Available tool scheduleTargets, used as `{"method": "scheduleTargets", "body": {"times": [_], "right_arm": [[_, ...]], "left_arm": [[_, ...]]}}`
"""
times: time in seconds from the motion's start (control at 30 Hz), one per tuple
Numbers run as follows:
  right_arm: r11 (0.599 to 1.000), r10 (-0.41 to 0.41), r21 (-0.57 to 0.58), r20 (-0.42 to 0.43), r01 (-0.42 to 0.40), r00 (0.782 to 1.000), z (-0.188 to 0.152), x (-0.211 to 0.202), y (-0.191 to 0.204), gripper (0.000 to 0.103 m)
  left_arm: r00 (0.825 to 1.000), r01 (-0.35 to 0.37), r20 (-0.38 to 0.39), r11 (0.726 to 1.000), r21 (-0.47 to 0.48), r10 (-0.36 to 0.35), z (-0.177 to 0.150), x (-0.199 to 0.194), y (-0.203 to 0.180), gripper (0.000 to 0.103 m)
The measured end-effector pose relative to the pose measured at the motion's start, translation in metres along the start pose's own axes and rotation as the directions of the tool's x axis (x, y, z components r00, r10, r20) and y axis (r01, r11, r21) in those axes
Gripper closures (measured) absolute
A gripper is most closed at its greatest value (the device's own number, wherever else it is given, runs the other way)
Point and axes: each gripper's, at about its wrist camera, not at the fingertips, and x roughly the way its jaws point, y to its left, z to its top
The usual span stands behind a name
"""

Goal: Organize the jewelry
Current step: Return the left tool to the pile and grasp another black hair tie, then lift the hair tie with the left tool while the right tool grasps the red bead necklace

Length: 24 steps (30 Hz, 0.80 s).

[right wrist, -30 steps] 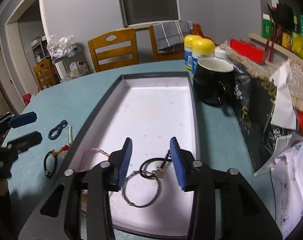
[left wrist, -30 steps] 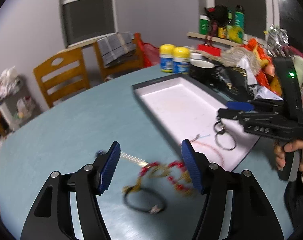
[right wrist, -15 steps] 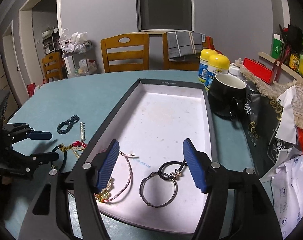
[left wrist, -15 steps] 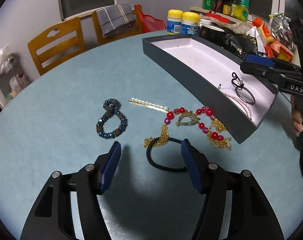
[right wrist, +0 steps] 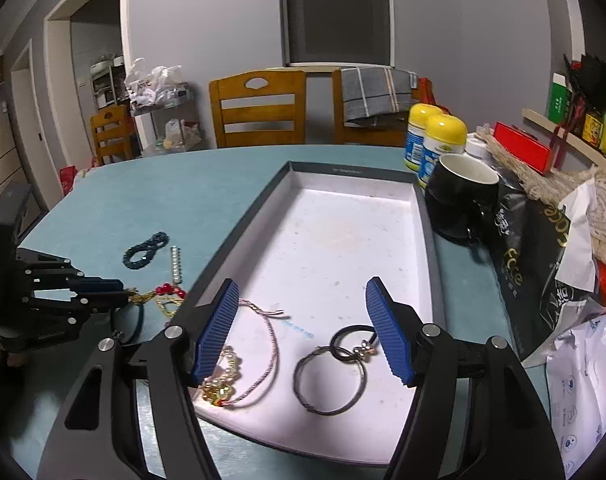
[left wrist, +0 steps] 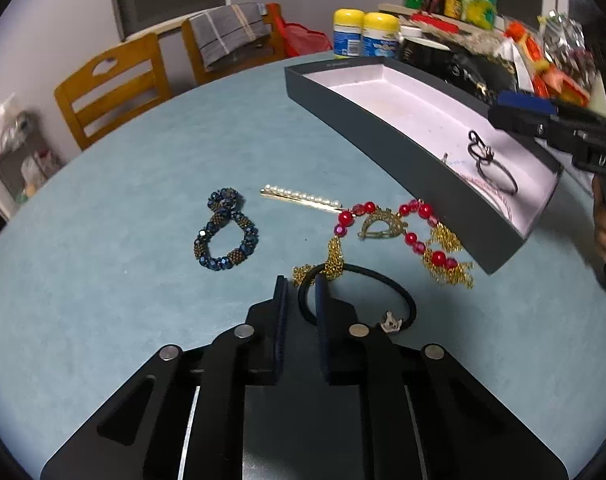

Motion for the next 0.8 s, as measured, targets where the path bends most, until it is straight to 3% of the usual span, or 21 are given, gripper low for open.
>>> {"method": "scheduleTargets", "body": {"times": [0.07,0.1,0.23,0.3,0.57,0.8], "right_arm": [[1.0,0.004,-0.009,0.001,-0.004,1.0,0.0,-0.001,0.003,0.037],[1.0,0.004,-0.013,0.0,-0.004,1.0,0.0,0.0,0.004,0.037],[0.999,0.018,-0.028,0.012,-0.018,1.0,-0.001,-0.003,0.012,0.037],[0.997,0.065,-0.033,0.028,-0.064,0.997,0.0,-0.007,0.018,0.037],[0.966,0.243,-0.098,0.049,-0.238,0.969,0.004,-0.017,0.072,0.037],[0.931,0.245,-0.259,-0.081,-0.258,0.966,-0.006,0.007,0.13,0.037]], "left_arm": [[1.0,-0.015,0.0,1.0,0.019,0.015,0.0,0.0,-0.004,0.094],[1.0,-0.025,0.001,0.999,0.029,0.025,0.0,0.0,-0.006,0.101],[0.999,-0.046,0.015,0.999,0.019,0.046,0.001,-0.004,-0.006,0.101],[0.997,-0.04,0.073,0.999,-0.006,0.04,0.003,-0.02,-0.003,0.101],[0.963,-0.021,0.269,0.999,-0.037,0.03,0.008,-0.093,0.005,0.101],[0.931,-0.082,0.35,0.993,-0.082,0.106,0.002,-0.134,0.018,0.101]]}}
